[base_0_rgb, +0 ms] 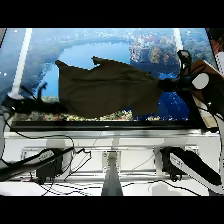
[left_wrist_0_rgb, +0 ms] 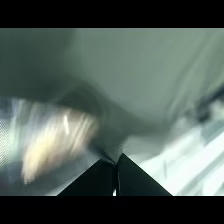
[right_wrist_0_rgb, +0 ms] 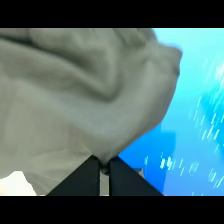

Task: Fold the clothes and pants, and hang the long-sleeved shirts on hangers.

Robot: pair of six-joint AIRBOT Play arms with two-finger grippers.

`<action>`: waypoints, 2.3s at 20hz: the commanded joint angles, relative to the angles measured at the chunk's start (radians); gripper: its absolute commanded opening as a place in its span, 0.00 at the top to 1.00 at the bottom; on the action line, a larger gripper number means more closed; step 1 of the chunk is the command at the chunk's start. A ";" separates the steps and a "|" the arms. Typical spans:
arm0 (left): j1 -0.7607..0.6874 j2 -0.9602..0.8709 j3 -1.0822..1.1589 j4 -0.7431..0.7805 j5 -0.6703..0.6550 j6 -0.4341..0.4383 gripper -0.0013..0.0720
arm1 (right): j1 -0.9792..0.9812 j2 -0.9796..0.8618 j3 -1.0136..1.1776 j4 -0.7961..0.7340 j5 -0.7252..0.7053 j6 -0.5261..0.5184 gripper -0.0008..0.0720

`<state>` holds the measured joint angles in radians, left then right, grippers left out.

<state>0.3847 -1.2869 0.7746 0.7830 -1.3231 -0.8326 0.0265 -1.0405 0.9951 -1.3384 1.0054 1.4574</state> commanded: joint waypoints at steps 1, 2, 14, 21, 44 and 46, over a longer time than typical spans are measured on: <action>-0.006 0.043 0.345 -0.097 -0.048 -0.006 0.96 | 0.000 0.002 0.168 0.000 0.005 -0.066 0.96; -0.003 0.064 0.464 -0.106 -0.025 -0.024 0.96 | 0.000 0.009 0.230 0.006 0.008 -0.065 0.96; 0.127 0.597 0.911 -0.015 0.575 -0.058 0.96 | 0.000 0.363 0.756 0.204 -0.029 -0.065 0.96; 0.128 0.616 0.847 0.234 0.339 -0.216 0.96 | 0.000 0.341 0.764 0.217 0.057 -0.058 0.97; -0.167 -0.358 0.560 0.397 0.320 -0.174 0.96 | -0.007 -0.707 0.674 -0.126 0.232 -0.058 0.97; -0.167 -0.373 0.558 0.420 0.204 -0.174 0.96 | -0.019 -0.707 0.674 -0.127 0.288 -0.053 0.96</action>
<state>0.2199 -1.6360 1.3342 1.1187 -0.9447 -1.0039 0.0181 -1.7359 1.6691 -1.3891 1.1801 1.4014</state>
